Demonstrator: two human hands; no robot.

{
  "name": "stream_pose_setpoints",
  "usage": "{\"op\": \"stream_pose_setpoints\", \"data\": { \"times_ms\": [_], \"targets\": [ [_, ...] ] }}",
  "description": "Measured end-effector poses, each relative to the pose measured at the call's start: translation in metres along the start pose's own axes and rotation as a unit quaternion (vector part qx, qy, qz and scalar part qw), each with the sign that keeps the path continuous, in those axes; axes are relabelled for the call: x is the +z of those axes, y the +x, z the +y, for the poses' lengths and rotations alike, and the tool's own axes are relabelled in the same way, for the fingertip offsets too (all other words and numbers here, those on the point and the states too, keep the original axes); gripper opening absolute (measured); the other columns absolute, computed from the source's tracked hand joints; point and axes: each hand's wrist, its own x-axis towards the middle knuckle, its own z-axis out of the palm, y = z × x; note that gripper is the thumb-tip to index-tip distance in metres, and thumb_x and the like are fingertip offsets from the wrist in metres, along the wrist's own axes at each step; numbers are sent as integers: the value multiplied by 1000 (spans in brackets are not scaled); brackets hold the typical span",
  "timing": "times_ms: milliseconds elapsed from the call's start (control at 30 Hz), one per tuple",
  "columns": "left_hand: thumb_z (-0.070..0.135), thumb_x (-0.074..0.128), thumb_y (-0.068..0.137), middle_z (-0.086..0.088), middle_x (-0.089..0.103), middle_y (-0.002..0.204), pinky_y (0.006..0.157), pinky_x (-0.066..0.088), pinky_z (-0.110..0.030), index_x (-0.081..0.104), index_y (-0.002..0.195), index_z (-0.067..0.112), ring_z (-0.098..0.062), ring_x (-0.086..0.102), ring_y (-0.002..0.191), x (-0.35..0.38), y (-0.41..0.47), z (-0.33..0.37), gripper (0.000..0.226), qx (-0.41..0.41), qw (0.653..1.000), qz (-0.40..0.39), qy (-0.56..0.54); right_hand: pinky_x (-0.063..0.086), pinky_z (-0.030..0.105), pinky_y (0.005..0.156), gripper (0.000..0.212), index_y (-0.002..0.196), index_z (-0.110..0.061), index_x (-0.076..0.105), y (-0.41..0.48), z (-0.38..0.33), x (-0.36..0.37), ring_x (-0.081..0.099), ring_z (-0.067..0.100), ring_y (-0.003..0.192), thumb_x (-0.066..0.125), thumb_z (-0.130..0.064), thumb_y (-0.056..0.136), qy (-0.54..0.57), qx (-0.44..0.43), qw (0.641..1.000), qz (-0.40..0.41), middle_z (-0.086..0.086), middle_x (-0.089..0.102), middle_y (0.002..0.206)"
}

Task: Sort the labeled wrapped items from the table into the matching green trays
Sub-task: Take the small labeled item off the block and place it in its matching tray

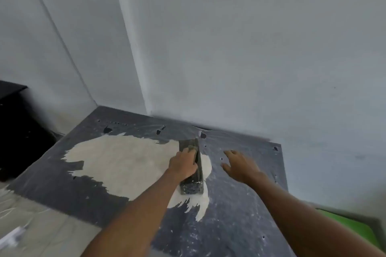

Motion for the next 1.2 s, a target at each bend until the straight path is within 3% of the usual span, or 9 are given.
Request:
{"op": "stream_pose_setpoints", "data": {
  "times_ms": [267, 500, 667, 733, 833, 933, 1067, 1200],
  "targets": [
    [41, 60, 91, -8, 50, 135, 91, 52, -46, 45, 136, 24, -32, 51, 117, 33, 44, -14, 50, -39, 999, -1, -19, 46, 46, 98, 51, 140, -17, 37, 43, -1, 38, 49, 30, 124, 45, -41, 96, 37, 25, 998, -45, 10, 48, 142],
    [29, 69, 85, -6, 47, 133, 86, 56, -39, 42, 132, 26, -29, 50, 112, 45, 58, -27, 54, -13, 998, 32, -56, 47, 48, 96, 49, 140, -17, 38, 59, -13, 56, 50, 31, 122, 47, -38, 96, 54, 38, 996, -54, 10, 49, 141],
    [23, 60, 86, -2, 60, 122, 87, 53, -38, 57, 125, 31, -21, 58, 104, 15, 74, -34, 40, 23, 976, 14, -215, 45, 50, 99, 52, 145, -21, 28, 67, -14, 46, 45, 32, 128, 47, -25, 97, 69, 32, 996, -42, 11, 39, 149],
    [23, 56, 88, 0, 65, 119, 90, 52, -35, 63, 122, 33, -16, 62, 101, -6, 81, -32, 36, 21, 952, -30, -302, 43, 52, 101, 60, 148, -24, 19, 67, -13, 37, 38, 35, 134, 48, -20, 97, 72, 19, 997, -14, 14, 27, 155],
    [22, 49, 93, 5, 68, 118, 92, 49, -38, 67, 117, 38, -16, 64, 99, -33, 85, -26, 34, 49, 931, -93, -349, 45, 49, 98, 72, 150, -28, 11, 65, -9, 19, 36, 34, 135, 55, -19, 94, 47, -16, 998, 36, 11, 15, 159],
    [23, 45, 97, 3, 70, 111, 86, 50, -34, 69, 111, 43, -12, 65, 89, -52, 86, -17, 34, 72, 912, -143, -377, 41, 44, 101, 70, 149, -27, 19, 62, -2, 2, 37, 28, 134, 59, -24, 91, 13, -42, 997, 63, 7, 26, 156],
    [15, 45, 97, -6, 70, 103, 70, 55, -27, 71, 113, 27, -15, 66, 82, -68, 83, 2, 32, 88, 886, -169, -423, 45, 38, 92, 54, 136, -24, 41, 54, 5, -12, 50, 22, 120, 62, -29, 87, 6, -61, 993, 97, 1, 52, 136],
    [15, 47, 96, -14, 69, 109, 80, 59, -42, 68, 113, 21, -32, 69, 95, -70, 82, 15, 28, 82, 870, -185, -450, 48, 37, 83, 43, 126, -24, 47, 45, 11, -20, 56, 22, 110, 62, -30, 86, 3, -61, 989, 131, 0, 59, 123]
  ]
}}
